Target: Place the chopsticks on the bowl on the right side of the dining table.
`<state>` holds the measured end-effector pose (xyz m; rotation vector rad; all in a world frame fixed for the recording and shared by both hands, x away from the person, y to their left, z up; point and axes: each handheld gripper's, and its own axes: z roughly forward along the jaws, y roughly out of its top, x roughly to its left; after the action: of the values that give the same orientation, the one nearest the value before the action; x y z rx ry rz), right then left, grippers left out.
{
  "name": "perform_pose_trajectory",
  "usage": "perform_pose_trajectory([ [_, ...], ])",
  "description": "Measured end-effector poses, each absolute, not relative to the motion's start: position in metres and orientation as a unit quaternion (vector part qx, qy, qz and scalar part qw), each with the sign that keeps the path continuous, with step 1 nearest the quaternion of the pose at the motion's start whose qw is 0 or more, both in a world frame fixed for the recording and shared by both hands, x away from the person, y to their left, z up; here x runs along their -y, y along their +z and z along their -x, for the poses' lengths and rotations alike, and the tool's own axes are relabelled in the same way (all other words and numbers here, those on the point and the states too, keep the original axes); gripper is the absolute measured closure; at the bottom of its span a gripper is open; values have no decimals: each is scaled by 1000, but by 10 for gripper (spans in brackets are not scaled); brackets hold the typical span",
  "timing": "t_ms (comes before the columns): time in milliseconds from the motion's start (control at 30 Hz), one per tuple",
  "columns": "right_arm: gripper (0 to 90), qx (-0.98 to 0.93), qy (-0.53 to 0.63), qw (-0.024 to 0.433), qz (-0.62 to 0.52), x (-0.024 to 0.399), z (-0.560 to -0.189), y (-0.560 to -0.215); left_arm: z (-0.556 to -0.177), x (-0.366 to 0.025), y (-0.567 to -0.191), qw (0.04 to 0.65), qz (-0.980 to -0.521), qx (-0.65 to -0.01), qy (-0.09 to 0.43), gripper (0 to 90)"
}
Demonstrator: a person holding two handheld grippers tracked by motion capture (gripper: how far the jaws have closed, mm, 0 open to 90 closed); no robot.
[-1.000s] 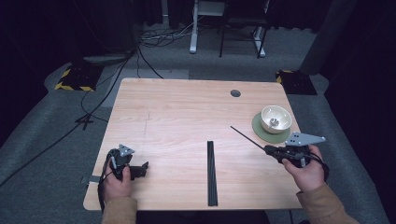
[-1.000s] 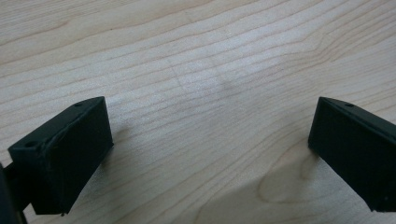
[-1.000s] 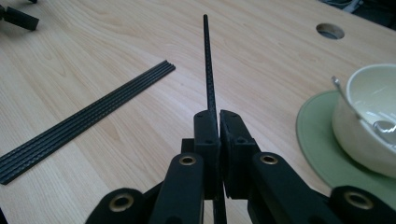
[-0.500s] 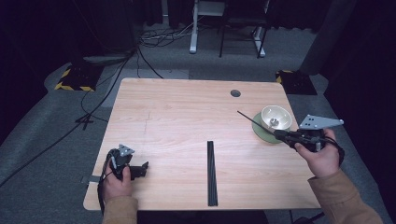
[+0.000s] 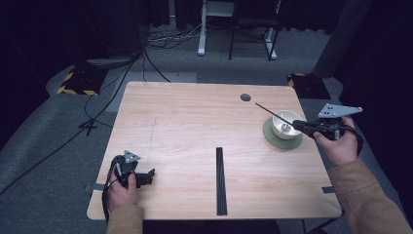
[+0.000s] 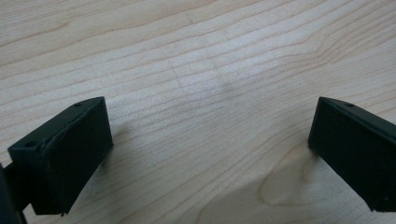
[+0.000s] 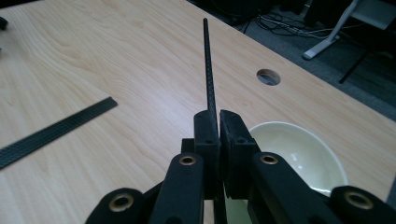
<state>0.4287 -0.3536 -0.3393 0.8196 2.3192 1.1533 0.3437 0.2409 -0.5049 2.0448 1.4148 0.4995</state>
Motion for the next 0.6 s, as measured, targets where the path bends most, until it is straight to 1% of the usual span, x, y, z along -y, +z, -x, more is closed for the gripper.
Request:
perform_pose_trajectory([
  [133,866,-832,418,213,-296,360,-441,-342,-344,-241,-505,298,-770,-532,188,0],
  [233,866,-830,421,207,-300,361,-447,-345,-344,-241,-505,298,-770,-532,188,0],
  [600,866,-829,407,200,-328,375,-490,-363,-344,-241,-505,298,-770,-532,188,0],
])
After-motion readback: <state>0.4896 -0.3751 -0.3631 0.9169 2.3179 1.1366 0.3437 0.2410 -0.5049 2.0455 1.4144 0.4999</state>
